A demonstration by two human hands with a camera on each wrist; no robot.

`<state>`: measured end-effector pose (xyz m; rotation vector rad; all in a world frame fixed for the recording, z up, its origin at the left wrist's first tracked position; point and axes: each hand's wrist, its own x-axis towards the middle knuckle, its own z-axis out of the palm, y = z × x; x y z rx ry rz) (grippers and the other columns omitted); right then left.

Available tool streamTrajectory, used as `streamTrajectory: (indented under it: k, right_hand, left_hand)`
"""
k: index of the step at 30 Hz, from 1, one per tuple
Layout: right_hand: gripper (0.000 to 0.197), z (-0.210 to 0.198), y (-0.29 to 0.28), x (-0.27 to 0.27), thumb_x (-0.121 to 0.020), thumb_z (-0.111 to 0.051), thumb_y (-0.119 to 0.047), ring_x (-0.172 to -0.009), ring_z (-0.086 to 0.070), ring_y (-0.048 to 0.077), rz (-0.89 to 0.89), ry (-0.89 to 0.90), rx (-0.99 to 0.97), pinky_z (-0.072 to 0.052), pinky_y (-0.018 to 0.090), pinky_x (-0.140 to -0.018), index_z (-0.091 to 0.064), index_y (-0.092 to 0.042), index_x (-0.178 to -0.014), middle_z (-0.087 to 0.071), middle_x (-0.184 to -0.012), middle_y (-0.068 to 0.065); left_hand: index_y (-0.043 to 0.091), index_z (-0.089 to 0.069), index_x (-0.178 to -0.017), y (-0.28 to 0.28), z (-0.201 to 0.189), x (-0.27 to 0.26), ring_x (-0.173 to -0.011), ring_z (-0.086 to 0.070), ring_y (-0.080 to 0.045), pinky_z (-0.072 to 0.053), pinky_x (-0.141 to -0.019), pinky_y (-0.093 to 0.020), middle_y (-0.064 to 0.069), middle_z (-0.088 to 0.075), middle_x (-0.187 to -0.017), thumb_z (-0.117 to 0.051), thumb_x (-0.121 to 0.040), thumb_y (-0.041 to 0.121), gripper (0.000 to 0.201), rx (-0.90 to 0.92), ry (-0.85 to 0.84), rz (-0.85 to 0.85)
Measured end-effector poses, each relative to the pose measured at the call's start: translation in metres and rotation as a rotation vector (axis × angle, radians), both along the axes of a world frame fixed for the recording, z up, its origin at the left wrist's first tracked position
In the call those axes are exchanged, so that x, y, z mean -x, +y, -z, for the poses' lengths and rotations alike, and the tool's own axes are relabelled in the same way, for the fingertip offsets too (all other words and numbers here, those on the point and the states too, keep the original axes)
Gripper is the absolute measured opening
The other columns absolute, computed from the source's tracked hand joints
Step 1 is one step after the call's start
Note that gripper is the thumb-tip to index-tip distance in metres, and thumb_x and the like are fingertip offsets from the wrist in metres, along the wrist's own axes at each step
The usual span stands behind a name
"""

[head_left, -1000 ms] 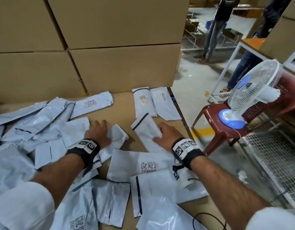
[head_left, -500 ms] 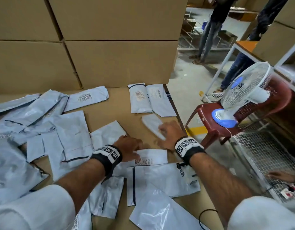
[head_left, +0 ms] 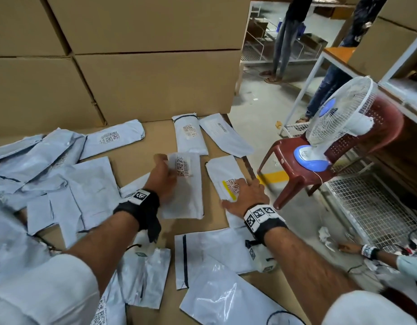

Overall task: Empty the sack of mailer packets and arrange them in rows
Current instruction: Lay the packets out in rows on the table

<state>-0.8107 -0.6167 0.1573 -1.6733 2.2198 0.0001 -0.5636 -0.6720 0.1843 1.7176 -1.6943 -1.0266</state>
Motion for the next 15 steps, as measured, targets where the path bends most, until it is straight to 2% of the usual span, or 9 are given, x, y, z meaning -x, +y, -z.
streamTrajectory:
  k: [2, 4, 6, 7, 9, 11, 13, 15]
  right_hand:
    - [0.096, 0.002, 0.003, -0.001, -0.068, -0.070, -0.073, -0.140, -0.032, 0.034, -0.006, -0.011, -0.013, -0.039, 0.046, -0.111, -0.036, -0.026, -0.145, -0.029, -0.151, 0.013]
    - [0.101, 0.005, 0.007, 0.000, -0.065, -0.069, -0.074, -0.142, -0.030, 0.034, -0.026, -0.015, -0.015, -0.039, 0.049, -0.111, -0.033, -0.028, -0.147, -0.027, -0.153, 0.012]
    - [0.101, 0.006, 0.011, 0.002, -0.065, -0.068, -0.074, -0.141, -0.031, 0.033, -0.055, -0.019, -0.007, -0.039, 0.048, -0.111, -0.032, -0.028, -0.147, -0.029, -0.152, 0.010]
    - [0.102, 0.006, 0.013, 0.003, -0.064, -0.068, -0.075, -0.140, -0.032, 0.032, -0.068, -0.021, -0.008, -0.039, 0.047, -0.111, -0.033, -0.028, -0.147, -0.031, -0.151, 0.009]
    - [0.100, 0.003, 0.015, 0.004, -0.063, -0.066, -0.080, -0.137, -0.035, 0.030, -0.073, -0.035, -0.001, -0.040, 0.045, -0.109, -0.038, -0.027, -0.144, -0.035, -0.147, 0.008]
    - [0.083, -0.003, 0.009, 0.007, -0.069, -0.064, -0.079, -0.129, -0.043, 0.028, -0.042, -0.057, 0.111, -0.046, 0.042, -0.101, -0.051, -0.025, -0.131, -0.042, -0.136, 0.007]
    - [0.063, -0.010, -0.008, 0.013, -0.079, -0.065, -0.065, -0.121, -0.048, 0.031, -0.032, -0.063, 0.274, -0.049, 0.042, -0.093, -0.056, -0.020, -0.121, -0.047, -0.128, 0.009]
    - [0.057, -0.012, -0.035, 0.019, -0.084, -0.066, -0.048, -0.125, -0.046, 0.036, -0.053, -0.063, 0.338, -0.048, 0.043, -0.095, -0.054, -0.015, -0.128, -0.047, -0.133, 0.012]
  left_hand:
    - [0.005, -0.007, -0.146, 0.001, 0.011, 0.005, -0.101, -0.059, -0.032, -0.046, -0.084, -0.038, -0.018, -0.056, -0.118, -0.049, -0.093, 0.001, 0.068, -0.066, 0.060, -0.016]
    - [0.011, 0.004, -0.151, 0.007, 0.015, 0.010, -0.110, -0.057, -0.031, -0.047, -0.092, -0.039, -0.015, -0.050, -0.133, -0.053, -0.091, 0.002, 0.083, -0.106, 0.065, 0.032]
    - [0.011, 0.005, -0.153, 0.013, 0.016, 0.015, -0.114, -0.050, -0.021, -0.043, -0.092, -0.033, -0.002, -0.040, -0.133, -0.058, -0.091, 0.003, 0.089, -0.110, 0.066, 0.103]
    - [0.011, 0.005, -0.154, 0.016, 0.018, 0.016, -0.115, -0.047, -0.017, -0.041, -0.092, -0.030, 0.000, -0.038, -0.132, -0.061, -0.091, 0.004, 0.092, -0.113, 0.064, 0.138]
    - [0.015, 0.005, -0.155, 0.016, 0.025, 0.016, -0.126, -0.044, -0.017, -0.040, -0.099, -0.030, -0.004, -0.038, -0.142, -0.064, -0.087, 0.003, 0.098, -0.075, 0.036, 0.156]
    - [0.018, 0.006, -0.156, 0.016, 0.030, 0.017, -0.139, -0.035, -0.028, -0.034, -0.113, -0.037, -0.014, -0.030, -0.153, -0.063, -0.085, 0.003, 0.101, -0.031, -0.012, 0.123]
    - [0.021, 0.008, -0.156, 0.020, 0.028, 0.024, -0.138, -0.033, -0.032, -0.026, -0.117, -0.040, -0.018, -0.024, -0.152, -0.060, -0.086, 0.004, 0.099, -0.056, -0.033, 0.101]
    - [0.025, 0.003, -0.157, 0.027, 0.028, 0.031, -0.123, -0.044, -0.032, -0.032, -0.116, -0.038, -0.017, -0.025, -0.142, -0.059, -0.086, 0.006, 0.095, -0.065, -0.052, 0.075]
